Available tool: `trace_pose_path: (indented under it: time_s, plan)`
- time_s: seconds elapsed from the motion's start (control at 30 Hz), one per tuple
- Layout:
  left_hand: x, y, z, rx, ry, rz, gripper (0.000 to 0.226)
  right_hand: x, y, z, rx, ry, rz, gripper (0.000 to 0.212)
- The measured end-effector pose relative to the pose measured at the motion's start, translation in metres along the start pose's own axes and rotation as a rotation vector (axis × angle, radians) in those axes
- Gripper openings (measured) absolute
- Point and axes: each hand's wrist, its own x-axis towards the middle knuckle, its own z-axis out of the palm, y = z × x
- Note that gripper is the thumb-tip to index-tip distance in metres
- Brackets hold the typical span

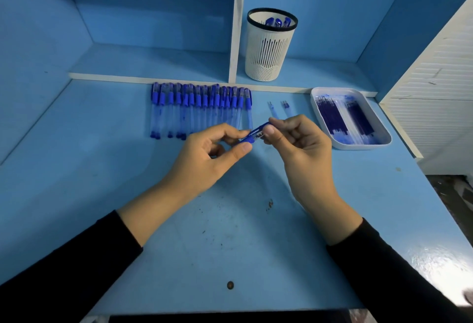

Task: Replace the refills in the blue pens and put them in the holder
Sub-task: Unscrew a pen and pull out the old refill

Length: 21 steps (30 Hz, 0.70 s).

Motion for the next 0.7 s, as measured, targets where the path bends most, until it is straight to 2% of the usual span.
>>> trace_pose_path:
  time_s: [0.3,0.47,0.57,0.7]
  plan:
    - [0.001,-0.006,-0.001,0.005,-0.049,0.033,0.026,0.000,0.004,0.000,0.044,0.029,0.005,0.018]
    - [0.000,-0.005,0.001,0.148,-0.115,0.106,0.037,0.009,-0.004,-0.008,0.064,0.036,-0.055,0.027]
    - [0.000,-0.005,0.001,0.123,-0.094,0.081,0.036,0.011,-0.007,-0.008,0.045,0.017,-0.063,0.021]
    - [0.001,-0.002,0.000,0.096,-0.019,0.073,0.033,0.015,-0.008,-0.009,0.091,0.073,-0.046,0.011]
